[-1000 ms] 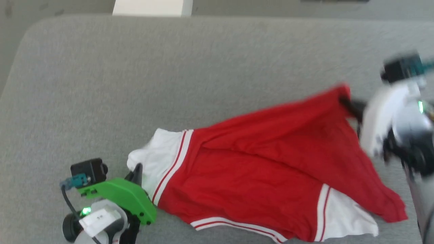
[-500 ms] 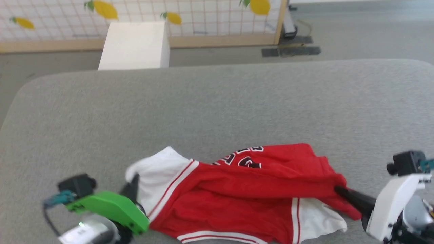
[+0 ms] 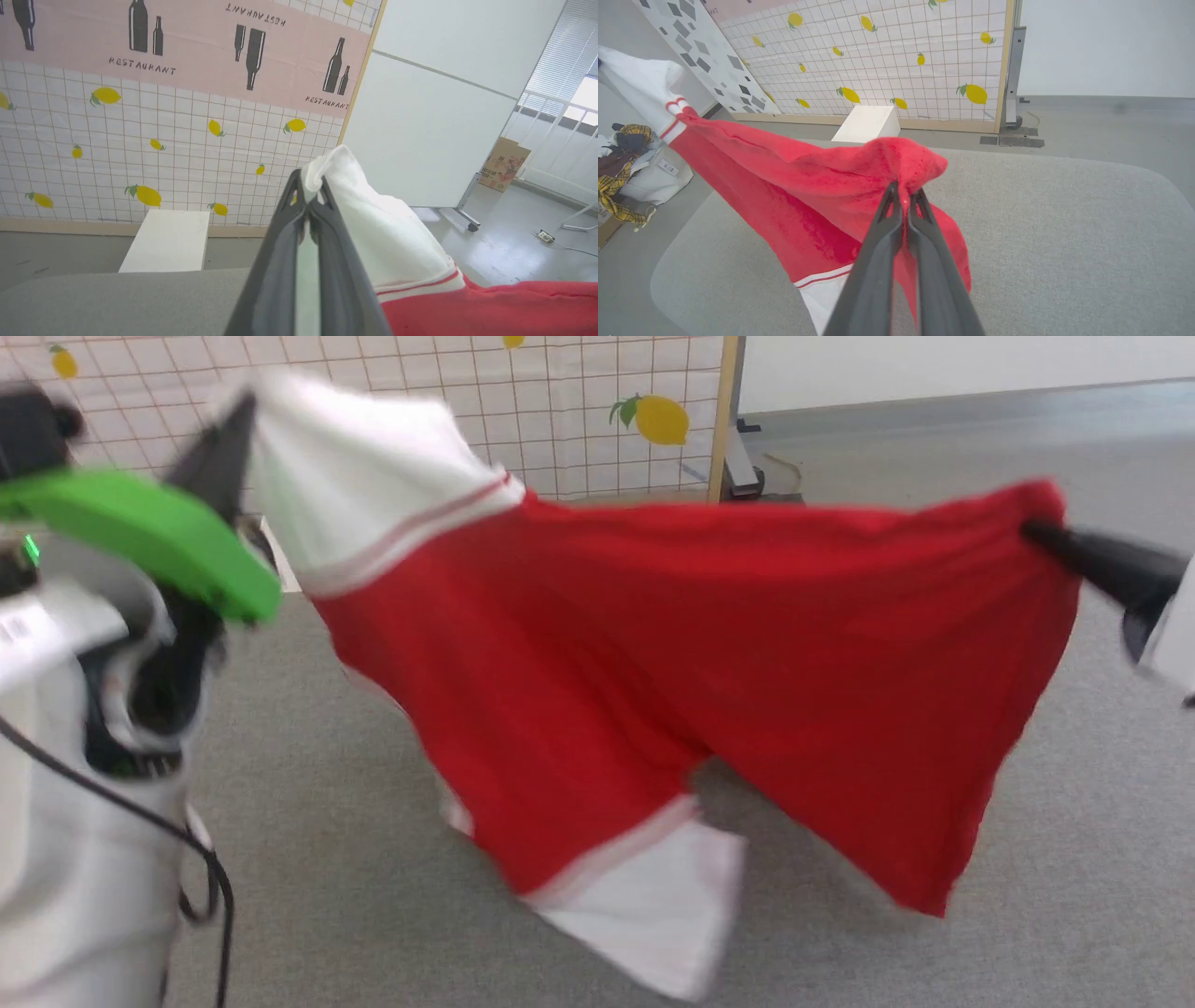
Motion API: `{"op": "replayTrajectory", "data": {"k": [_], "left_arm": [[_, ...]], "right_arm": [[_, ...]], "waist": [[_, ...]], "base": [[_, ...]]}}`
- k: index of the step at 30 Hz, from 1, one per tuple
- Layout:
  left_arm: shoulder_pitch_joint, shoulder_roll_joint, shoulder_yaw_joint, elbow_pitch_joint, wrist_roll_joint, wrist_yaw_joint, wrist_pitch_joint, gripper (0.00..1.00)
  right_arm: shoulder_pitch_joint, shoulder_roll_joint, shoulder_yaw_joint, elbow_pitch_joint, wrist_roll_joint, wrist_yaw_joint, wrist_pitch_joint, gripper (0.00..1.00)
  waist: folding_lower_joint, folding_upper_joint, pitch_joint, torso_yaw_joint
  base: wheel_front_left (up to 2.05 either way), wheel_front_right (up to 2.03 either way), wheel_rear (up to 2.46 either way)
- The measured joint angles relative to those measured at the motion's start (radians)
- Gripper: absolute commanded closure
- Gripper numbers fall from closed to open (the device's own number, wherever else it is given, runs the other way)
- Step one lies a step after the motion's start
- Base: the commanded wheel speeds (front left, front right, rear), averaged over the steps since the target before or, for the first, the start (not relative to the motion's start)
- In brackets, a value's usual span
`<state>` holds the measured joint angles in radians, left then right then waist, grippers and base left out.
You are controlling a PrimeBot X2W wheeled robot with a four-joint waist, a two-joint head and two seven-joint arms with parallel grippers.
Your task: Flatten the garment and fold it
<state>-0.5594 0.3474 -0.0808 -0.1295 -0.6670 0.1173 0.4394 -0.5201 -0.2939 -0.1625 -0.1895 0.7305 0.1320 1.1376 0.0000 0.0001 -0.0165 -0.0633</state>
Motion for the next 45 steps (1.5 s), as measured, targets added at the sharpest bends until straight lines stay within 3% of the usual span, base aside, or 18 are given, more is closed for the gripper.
{"op": "replayTrajectory", "data": {"k": [7,13,14,22,27,38,45], "left_arm": [[-0.295,0.045,-0.018,0.132,0.040,-0.027,0.021,1.00],[-0.513,0.090,-0.030,0.277,0.102,-0.034,0.024,1.00],[-0.628,0.113,-0.035,0.339,0.145,-0.028,0.023,1.00],[-0.928,0.169,-0.095,0.505,0.279,-0.034,-0.033,1.00],[-1.082,0.187,-0.131,0.549,0.356,-0.045,-0.155,1.00],[-1.211,0.152,-0.134,0.693,0.384,-0.052,-0.458,1.00],[-1.141,0.126,-0.113,0.768,0.331,-0.083,-0.569,1.00]], "right_arm": [[-0.204,-0.003,-0.012,0.077,-0.028,0.000,0.033,1.00],[-0.374,0.024,0.009,0.135,-0.126,0.000,0.016,1.00],[-0.489,0.061,0.011,0.181,-0.185,0.000,-0.029,1.00],[-0.785,0.178,0.013,0.350,-0.362,0.000,-0.220,1.00],[-0.949,0.219,-0.012,0.462,-0.467,0.000,-0.394,1.00],[-1.083,0.242,0.023,0.649,-0.525,0.000,-0.630,1.00],[-1.026,0.244,0.106,0.704,-0.445,0.000,-0.696,1.00]], "waist": [[0.0000,0.0000,0.031,-0.012],[0.0000,0.0000,0.103,-0.024],[0.0000,0.0000,0.157,-0.031],[0.0001,-0.0001,0.333,-0.056],[0.0002,0.0000,0.448,-0.075],[0.0003,0.0000,0.644,-0.099],[0.0003,-0.0001,0.686,-0.062]], "base": [[0.00,0.00,0.00],[0.00,0.00,0.00],[0.00,0.00,0.00],[0.00,0.00,0.00],[0.00,0.00,0.00],[0.00,0.00,0.00],[0.00,0.00,0.00]]}}
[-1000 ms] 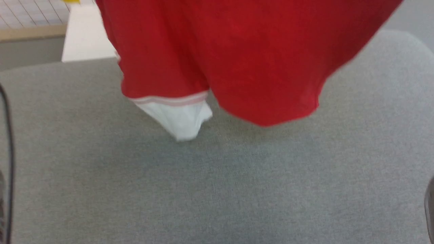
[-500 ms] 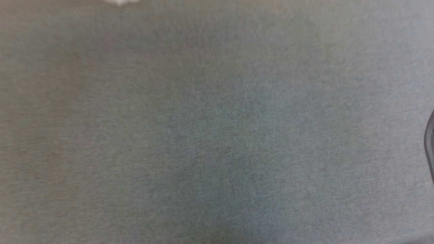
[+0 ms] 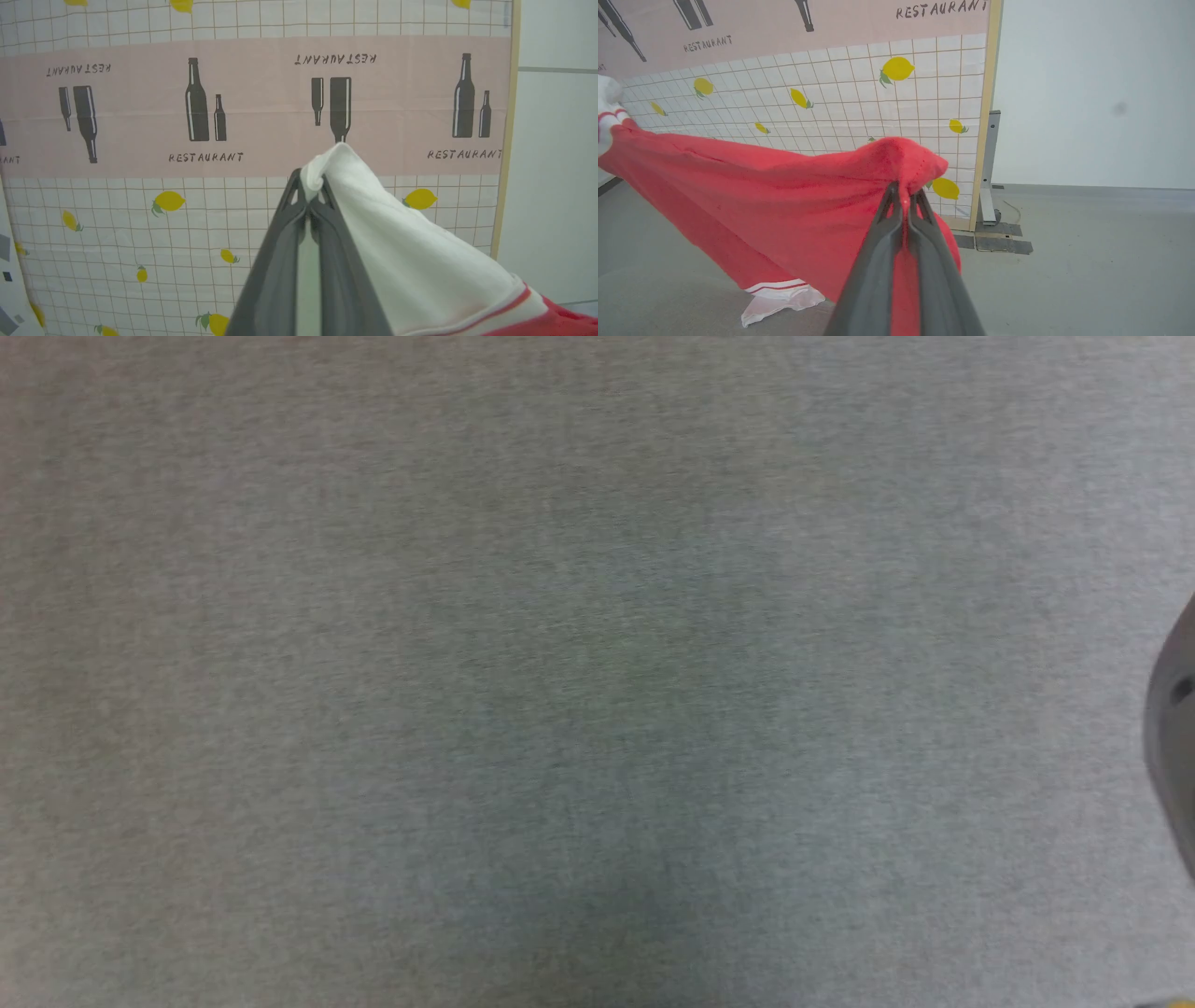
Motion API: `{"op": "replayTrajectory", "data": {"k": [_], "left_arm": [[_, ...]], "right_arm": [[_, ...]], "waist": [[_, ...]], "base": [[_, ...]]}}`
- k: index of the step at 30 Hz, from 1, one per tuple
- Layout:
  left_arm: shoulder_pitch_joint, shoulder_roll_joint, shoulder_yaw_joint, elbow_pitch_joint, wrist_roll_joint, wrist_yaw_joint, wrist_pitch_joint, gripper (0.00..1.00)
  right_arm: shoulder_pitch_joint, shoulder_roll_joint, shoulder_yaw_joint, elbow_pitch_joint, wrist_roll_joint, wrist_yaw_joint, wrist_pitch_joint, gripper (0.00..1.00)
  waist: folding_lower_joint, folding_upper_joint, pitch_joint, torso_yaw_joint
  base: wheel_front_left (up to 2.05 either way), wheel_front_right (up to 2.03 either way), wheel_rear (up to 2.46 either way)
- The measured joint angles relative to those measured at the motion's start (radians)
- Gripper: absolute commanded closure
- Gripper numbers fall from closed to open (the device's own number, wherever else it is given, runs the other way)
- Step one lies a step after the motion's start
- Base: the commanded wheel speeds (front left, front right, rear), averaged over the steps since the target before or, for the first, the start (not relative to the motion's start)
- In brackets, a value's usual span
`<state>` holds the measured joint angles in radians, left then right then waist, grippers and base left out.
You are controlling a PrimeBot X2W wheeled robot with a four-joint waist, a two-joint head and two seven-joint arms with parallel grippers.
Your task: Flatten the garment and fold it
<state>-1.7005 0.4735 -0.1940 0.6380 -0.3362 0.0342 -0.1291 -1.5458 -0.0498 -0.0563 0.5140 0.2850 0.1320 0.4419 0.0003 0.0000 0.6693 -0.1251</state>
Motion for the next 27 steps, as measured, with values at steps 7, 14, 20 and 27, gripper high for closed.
{"op": "replayTrajectory", "data": {"k": [7,14,20,27], "left_arm": [[0.255,-0.060,0.020,0.050,-0.075,-0.015,-0.077,1.00],[0.605,-0.125,0.053,-0.004,-0.149,-0.010,-0.111,1.00],[1.019,-0.175,0.083,-0.112,-0.221,0.028,-0.097,1.00],[1.470,-0.209,0.113,-0.299,-0.291,0.130,0.017,1.00]], "right_arm": [[0.232,-0.038,0.080,0.011,0.114,0.000,-0.079,1.00],[0.560,-0.100,0.143,-0.037,0.253,0.000,-0.132,1.00],[0.856,-0.129,0.202,-0.102,0.323,0.000,-0.179,1.00],[1.104,-0.154,0.220,-0.144,0.346,0.000,-0.206,1.00]], "waist": [[-0.0001,0.0000,-0.046,0.050],[-0.0003,0.0000,-0.181,0.097],[-0.0004,0.0000,-0.324,0.127],[-0.0005,0.0000,-0.481,0.143]], "base": [[0.00,0.00,0.00],[0.00,0.00,0.00],[0.00,0.00,0.00],[0.00,0.00,0.00]]}}
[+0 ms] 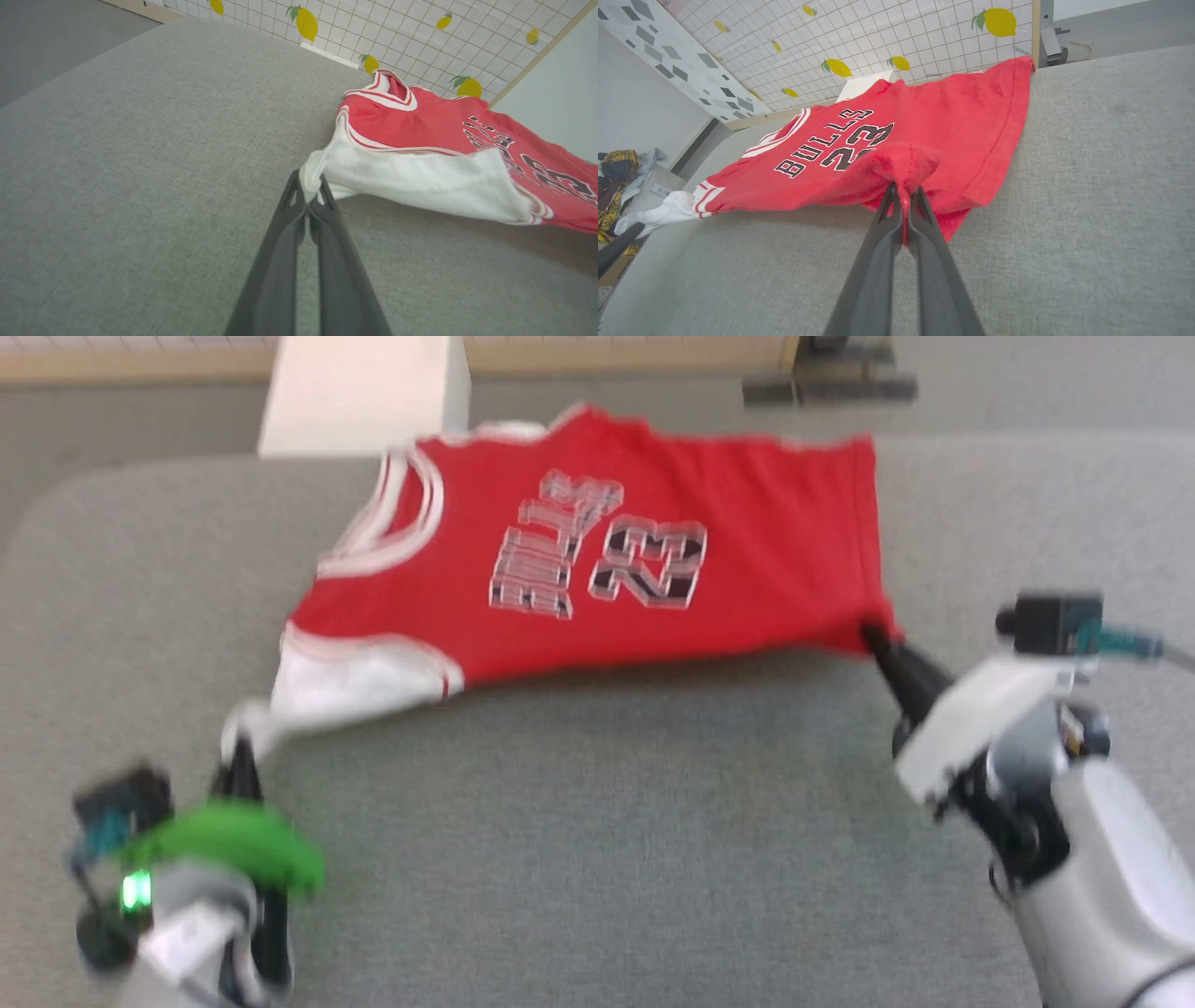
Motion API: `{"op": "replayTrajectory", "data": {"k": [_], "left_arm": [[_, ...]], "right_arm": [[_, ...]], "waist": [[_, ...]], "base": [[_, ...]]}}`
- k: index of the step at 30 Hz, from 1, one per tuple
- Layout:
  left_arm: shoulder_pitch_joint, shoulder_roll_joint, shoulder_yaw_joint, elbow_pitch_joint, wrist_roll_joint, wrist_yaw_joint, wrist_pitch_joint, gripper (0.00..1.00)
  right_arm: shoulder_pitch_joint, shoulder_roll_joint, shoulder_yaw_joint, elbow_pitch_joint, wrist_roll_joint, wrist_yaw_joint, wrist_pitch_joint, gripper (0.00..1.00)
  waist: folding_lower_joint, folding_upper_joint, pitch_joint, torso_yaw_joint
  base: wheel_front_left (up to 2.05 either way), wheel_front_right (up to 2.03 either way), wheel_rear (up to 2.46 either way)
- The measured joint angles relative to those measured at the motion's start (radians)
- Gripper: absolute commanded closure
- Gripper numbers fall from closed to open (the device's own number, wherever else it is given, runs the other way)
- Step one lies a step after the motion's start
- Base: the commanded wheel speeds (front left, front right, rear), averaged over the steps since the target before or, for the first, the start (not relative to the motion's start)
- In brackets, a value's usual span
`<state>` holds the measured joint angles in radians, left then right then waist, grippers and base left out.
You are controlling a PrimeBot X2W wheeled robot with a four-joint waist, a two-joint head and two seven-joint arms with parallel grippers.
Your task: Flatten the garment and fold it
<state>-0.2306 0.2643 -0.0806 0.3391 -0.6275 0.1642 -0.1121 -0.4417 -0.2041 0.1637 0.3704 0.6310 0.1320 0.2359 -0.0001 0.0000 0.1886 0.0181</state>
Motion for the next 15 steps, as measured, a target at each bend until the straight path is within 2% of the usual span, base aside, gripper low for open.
{"op": "replayTrajectory", "data": {"k": [4,8,15], "left_arm": [[0.186,0.007,-0.003,-0.121,-0.030,0.063,0.128,1.00],[0.322,0.023,-0.013,-0.215,-0.056,0.104,0.259,1.00],[0.520,0.048,-0.043,-0.355,-0.105,0.188,0.472,1.00]], "right_arm": [[0.126,-0.018,0.001,-0.043,-0.006,0.000,0.012,1.00],[0.250,-0.021,-0.029,-0.093,-0.007,0.000,0.051,1.00],[0.455,-0.039,-0.062,-0.225,-0.075,0.000,0.215,1.00]], "waist": [[0.0000,0.0000,-0.075,0.004],[0.0000,0.0000,-0.130,0.008],[0.0000,0.0000,-0.189,0.012]], "base": [[0.00,0.00,0.00],[0.00,0.00,0.00],[0.00,0.00,0.00]]}}
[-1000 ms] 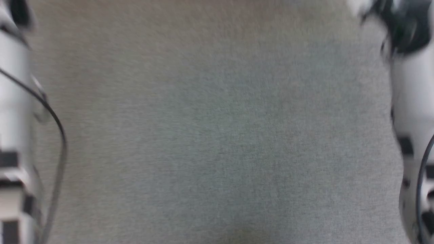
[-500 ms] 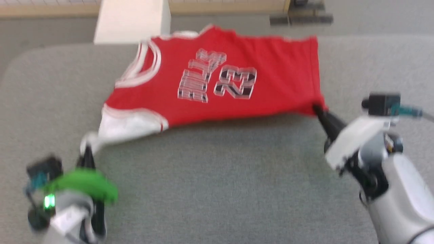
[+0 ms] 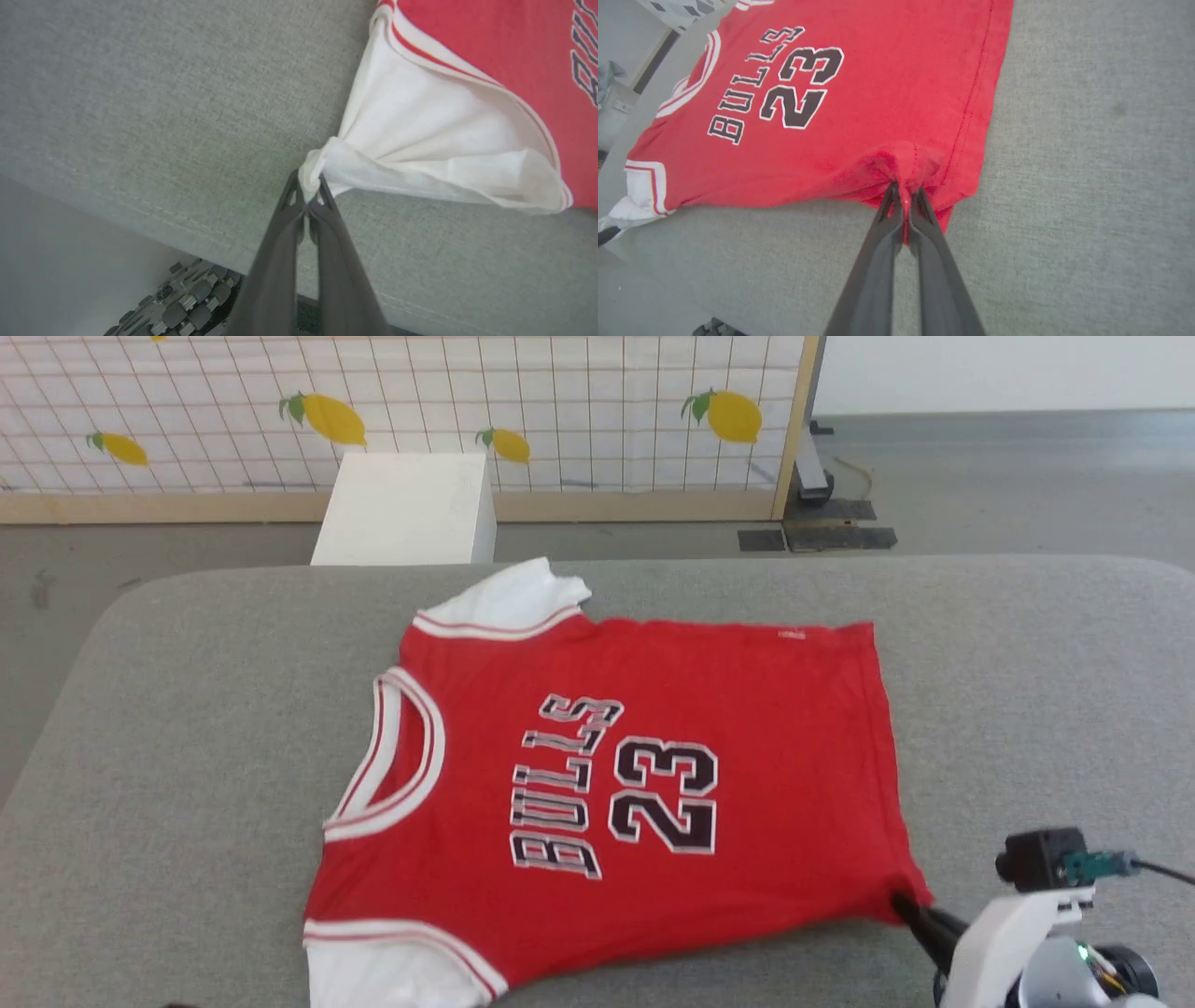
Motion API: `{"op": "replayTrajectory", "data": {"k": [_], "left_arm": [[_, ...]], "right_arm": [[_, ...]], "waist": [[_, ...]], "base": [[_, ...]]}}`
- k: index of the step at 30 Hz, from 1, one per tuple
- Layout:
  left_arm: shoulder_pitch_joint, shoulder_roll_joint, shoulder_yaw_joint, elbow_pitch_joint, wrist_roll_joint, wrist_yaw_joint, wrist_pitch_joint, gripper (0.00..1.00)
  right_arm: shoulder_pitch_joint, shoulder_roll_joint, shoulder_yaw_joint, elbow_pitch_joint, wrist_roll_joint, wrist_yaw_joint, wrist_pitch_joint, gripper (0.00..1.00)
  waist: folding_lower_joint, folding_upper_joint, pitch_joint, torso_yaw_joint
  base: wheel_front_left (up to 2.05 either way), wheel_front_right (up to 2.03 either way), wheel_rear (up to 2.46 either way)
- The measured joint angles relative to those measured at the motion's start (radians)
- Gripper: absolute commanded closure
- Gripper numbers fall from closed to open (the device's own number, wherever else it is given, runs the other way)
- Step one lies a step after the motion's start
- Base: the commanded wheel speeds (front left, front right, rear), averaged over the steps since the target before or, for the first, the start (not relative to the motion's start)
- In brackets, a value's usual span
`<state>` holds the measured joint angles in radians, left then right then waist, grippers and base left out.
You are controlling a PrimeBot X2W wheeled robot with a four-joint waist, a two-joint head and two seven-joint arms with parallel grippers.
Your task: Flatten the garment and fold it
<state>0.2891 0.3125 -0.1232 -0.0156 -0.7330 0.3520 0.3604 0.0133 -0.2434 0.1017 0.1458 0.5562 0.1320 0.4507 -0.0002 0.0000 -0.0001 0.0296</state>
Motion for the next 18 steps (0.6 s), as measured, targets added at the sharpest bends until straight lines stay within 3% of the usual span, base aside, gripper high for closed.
{"op": "replayTrajectory", "data": {"k": [9,14,18], "left_arm": [[0.096,0.037,-0.005,-0.137,-0.011,0.042,0.092,1.00],[0.062,0.040,-0.003,-0.221,-0.012,0.038,0.077,1.00],[-0.056,0.054,-0.015,-0.246,0.014,0.014,0.063,1.00]], "right_arm": [[0.135,0.011,-0.051,-0.147,-0.038,0.000,0.216,1.00],[0.123,0.035,-0.095,-0.222,-0.078,0.000,0.224,1.00],[0.074,0.049,-0.105,-0.240,-0.103,0.000,0.225,1.00]], "waist": [[0.0000,0.0000,-0.013,-0.012],[0.0000,0.0000,0.002,-0.018],[0.0000,0.0000,0.026,-0.022]], "base": [[0.00,0.00,0.00],[0.00,0.00,0.00],[0.00,0.00,0.00]]}}
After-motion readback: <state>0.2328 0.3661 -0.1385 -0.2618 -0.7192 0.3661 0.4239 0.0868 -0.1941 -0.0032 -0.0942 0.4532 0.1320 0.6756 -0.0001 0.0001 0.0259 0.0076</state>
